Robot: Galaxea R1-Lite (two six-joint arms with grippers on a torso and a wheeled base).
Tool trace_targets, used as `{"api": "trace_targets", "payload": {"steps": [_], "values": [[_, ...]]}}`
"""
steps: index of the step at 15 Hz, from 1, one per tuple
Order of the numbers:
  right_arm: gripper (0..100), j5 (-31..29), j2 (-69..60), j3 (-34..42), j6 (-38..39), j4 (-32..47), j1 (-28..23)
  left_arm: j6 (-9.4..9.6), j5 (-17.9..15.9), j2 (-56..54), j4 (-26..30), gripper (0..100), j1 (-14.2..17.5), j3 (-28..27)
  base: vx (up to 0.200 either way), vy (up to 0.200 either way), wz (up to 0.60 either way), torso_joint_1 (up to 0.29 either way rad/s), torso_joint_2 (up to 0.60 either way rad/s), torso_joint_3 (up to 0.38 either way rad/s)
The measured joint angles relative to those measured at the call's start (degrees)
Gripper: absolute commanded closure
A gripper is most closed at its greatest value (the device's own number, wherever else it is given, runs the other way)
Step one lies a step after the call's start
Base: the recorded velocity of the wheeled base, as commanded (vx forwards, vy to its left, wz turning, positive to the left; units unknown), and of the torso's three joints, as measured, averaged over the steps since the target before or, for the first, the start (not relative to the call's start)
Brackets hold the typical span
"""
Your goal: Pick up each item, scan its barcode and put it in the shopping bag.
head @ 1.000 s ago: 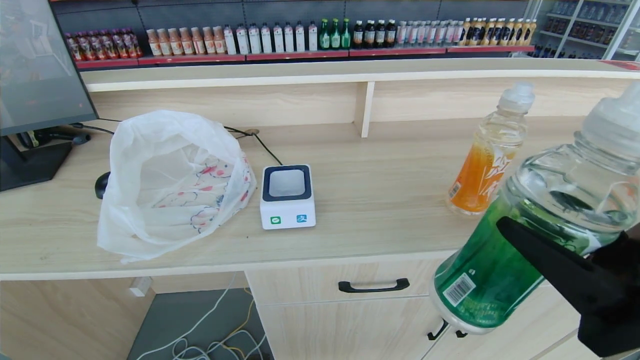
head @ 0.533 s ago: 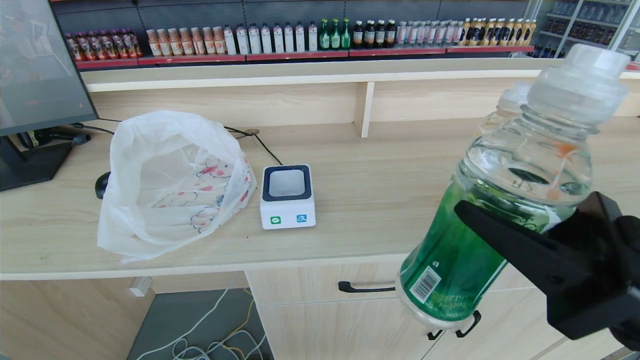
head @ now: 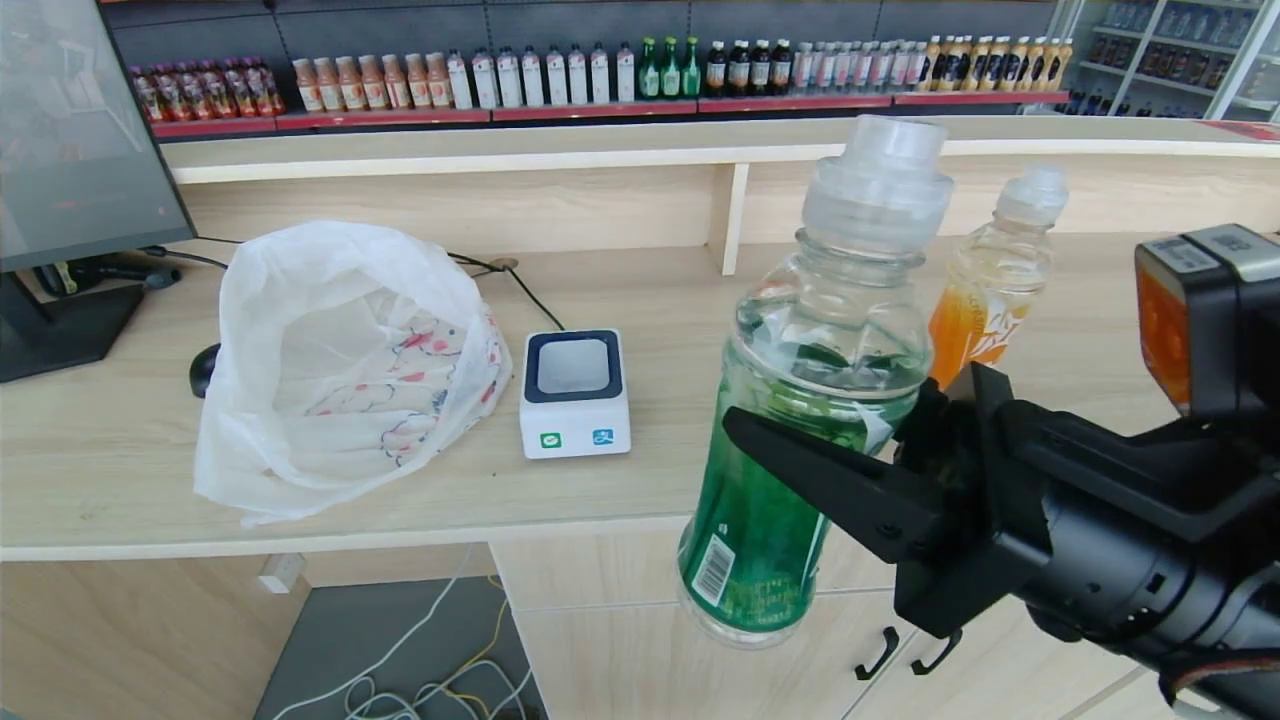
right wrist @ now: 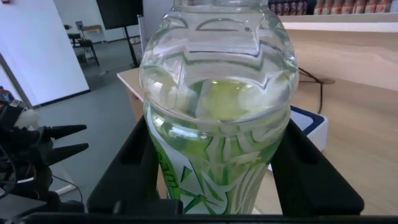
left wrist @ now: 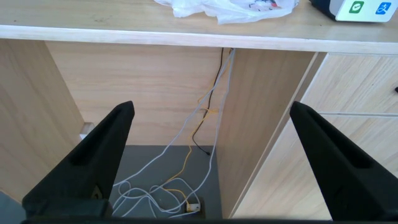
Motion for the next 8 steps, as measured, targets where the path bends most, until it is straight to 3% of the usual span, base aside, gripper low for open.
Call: {"api": "trace_targets", "payload": {"steps": [4, 8], "values": [[100, 4.6, 4.5, -5.4, 5.7, -0.9, 0.0, 0.0, 0.0, 0.0, 0.0, 0, 0.0, 0.0, 0.0, 0.0, 0.0, 0.0, 0.0, 0.0], [100, 9.6, 5.6, -6.1, 11.4, -6.0, -1.2, -0.02, 0.0, 0.0, 0.0, 0, 0.0, 0.0, 0.0, 0.0, 0.0, 0.0, 0.0, 0.0]]}}
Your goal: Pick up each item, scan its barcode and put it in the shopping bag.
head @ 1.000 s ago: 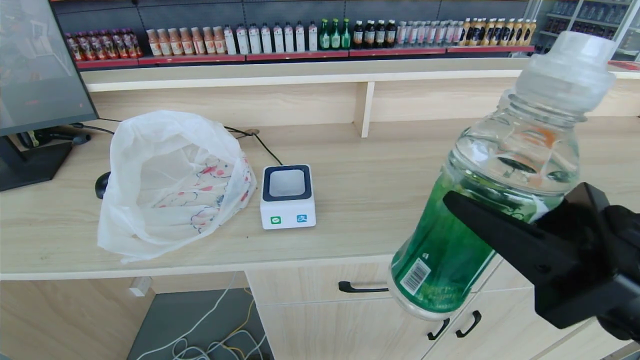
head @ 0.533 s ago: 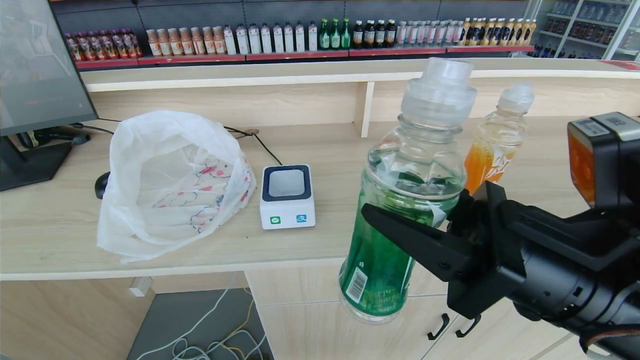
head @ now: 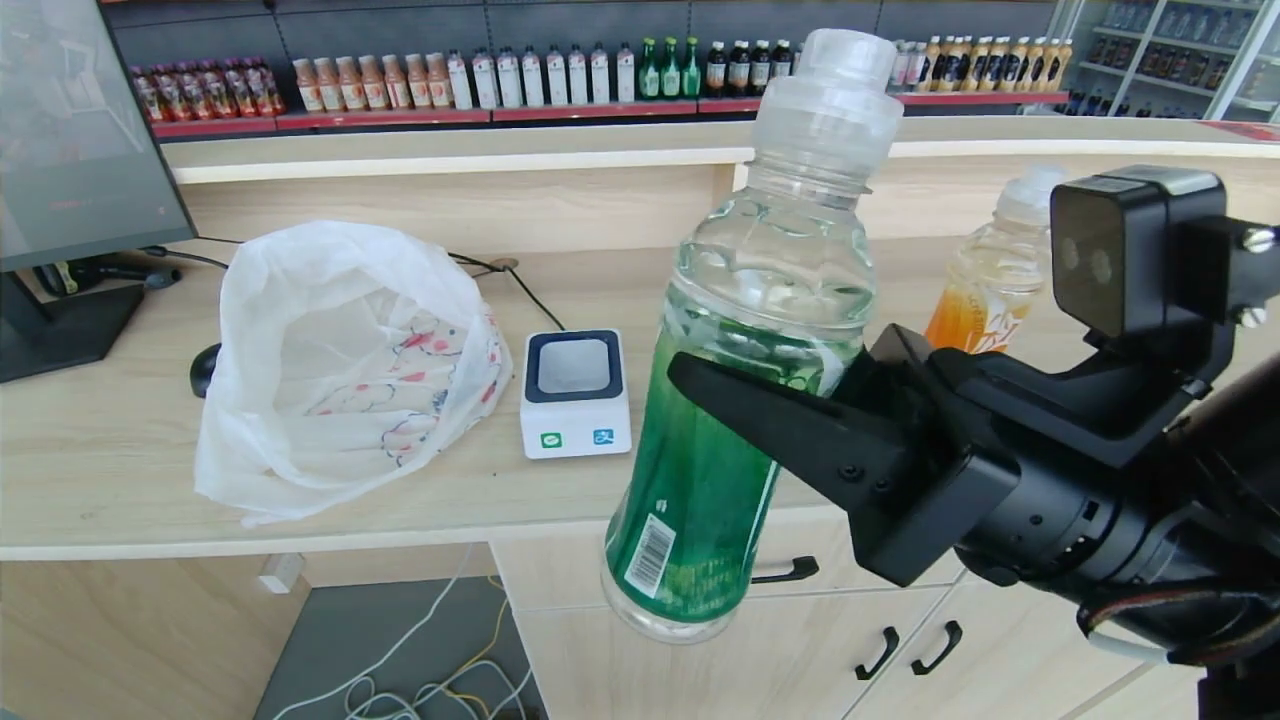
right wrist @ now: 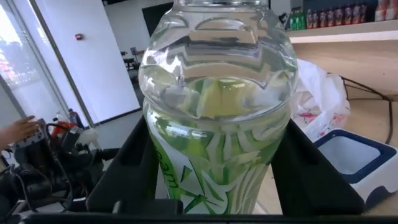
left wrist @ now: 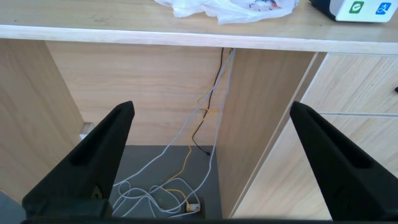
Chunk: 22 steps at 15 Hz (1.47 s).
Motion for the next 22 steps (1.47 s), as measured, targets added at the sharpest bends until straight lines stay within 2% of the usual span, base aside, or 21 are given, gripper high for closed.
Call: {"api": "trace_targets", "payload": {"steps": [2, 4, 5, 12, 18, 22], "values": [[100, 4.4, 0.2, 0.3, 7.1, -6.2, -2.6, 0.0, 0.0, 0.0, 0.0, 0, 0.0, 0.0, 0.0, 0.0, 0.0, 0.0, 0.0, 0.0], [100, 9.7, 0.2, 0.2, 13.1, -9.4, -6.0, 0.0, 0.0, 0.0, 0.0, 0, 0.0, 0.0, 0.0, 0.0, 0.0, 0.0, 0.0, 0.0], [100, 10.5, 0.2, 0.2, 14.9, -10.1, -6.8, 0.02, 0.0, 0.0, 0.0, 0, 0.0, 0.0, 0.0, 0.0, 0.0, 0.0, 0.0, 0.0], [100, 10.8, 0.2, -1.8, 26.3, -10.0, -11.0, 0.02, 0.0, 0.0, 0.0, 0, 0.0, 0.0, 0.0, 0.0, 0.0, 0.0, 0.0, 0.0], [100, 10.7, -2.3, -3.4, 34.6, -10.0, -12.6, 0.02, 0.0, 0.0, 0.0, 0, 0.0, 0.0, 0.0, 0.0, 0.0, 0.0, 0.0, 0.0], [100, 10.7, -5.4, -2.1, 36.7, -10.0, -13.4, 0.02, 0.0, 0.0, 0.0, 0, 0.0, 0.0, 0.0, 0.0, 0.0, 0.0, 0.0, 0.0]]}}
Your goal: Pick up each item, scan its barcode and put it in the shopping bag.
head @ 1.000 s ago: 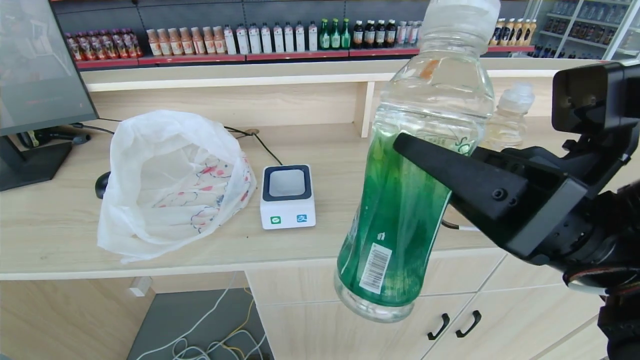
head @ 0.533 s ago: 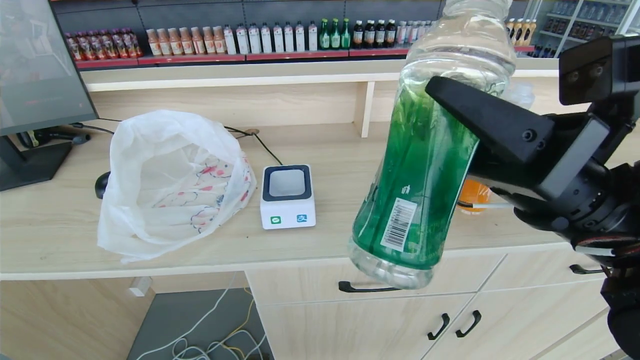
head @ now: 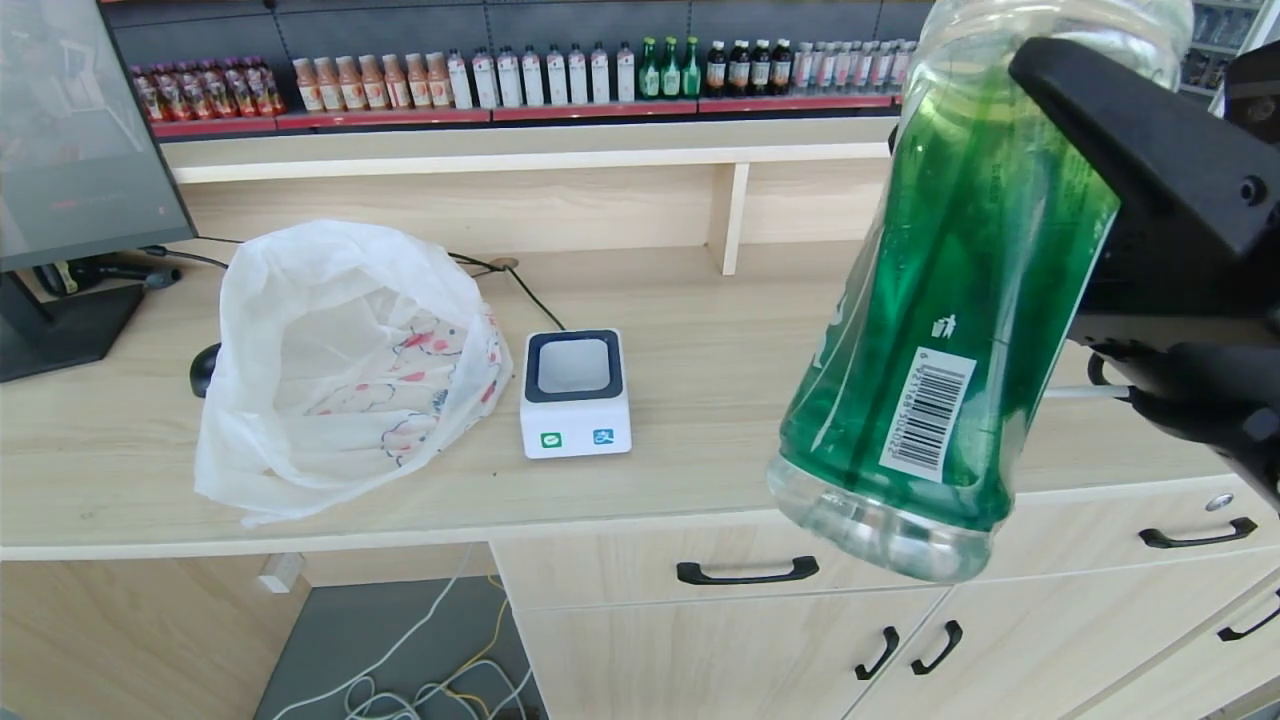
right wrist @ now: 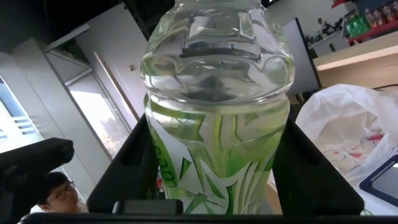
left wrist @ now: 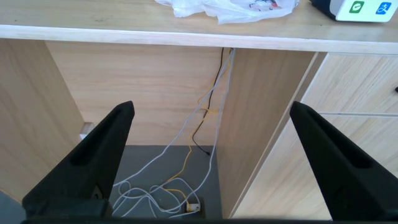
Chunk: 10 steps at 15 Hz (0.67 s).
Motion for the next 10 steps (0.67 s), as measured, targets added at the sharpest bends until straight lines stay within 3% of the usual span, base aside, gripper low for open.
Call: {"api": "trace_targets", "payload": {"steps": [10], "values": [[100, 0.0, -1.5, 0.2, -0.2, 0.0, -0.1, 0.0, 0.0, 0.0, 0.0, 0, 0.0, 0.0, 0.0, 0.0, 0.0, 0.0, 0.0, 0.0]]}}
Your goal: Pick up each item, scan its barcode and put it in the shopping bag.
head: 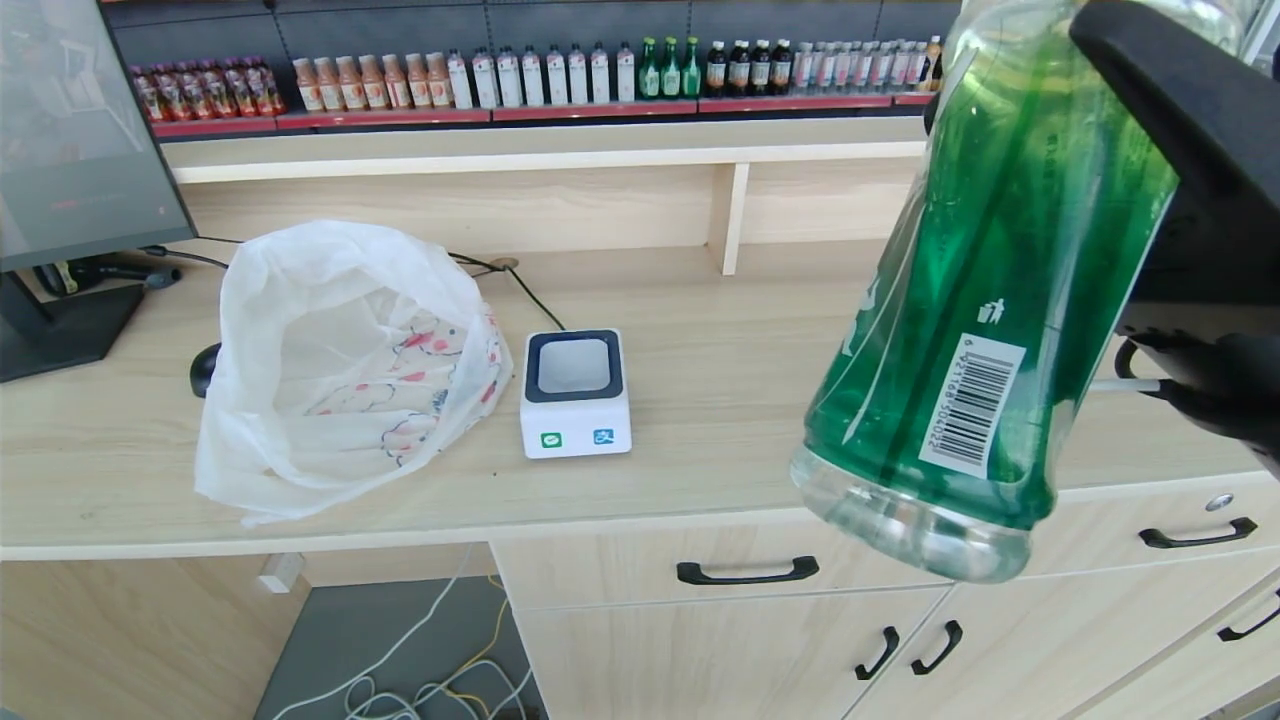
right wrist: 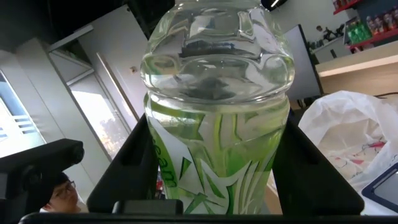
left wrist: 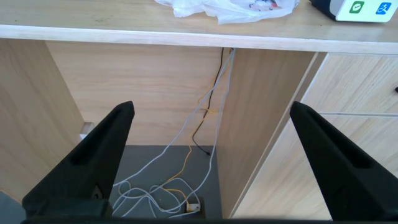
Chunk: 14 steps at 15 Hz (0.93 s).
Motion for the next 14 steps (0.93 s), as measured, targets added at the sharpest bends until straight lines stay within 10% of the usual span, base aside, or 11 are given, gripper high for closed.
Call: {"api": "trace_targets", "payload": {"steps": [14], "values": [[100, 0.0, 0.0, 1.2, -6.3, 0.0, 1.4, 0.0, 0.0, 0.0, 0.0, 0, 0.0, 0.0, 0.0, 0.0, 0.0, 0.0, 0.0, 0.0]]}}
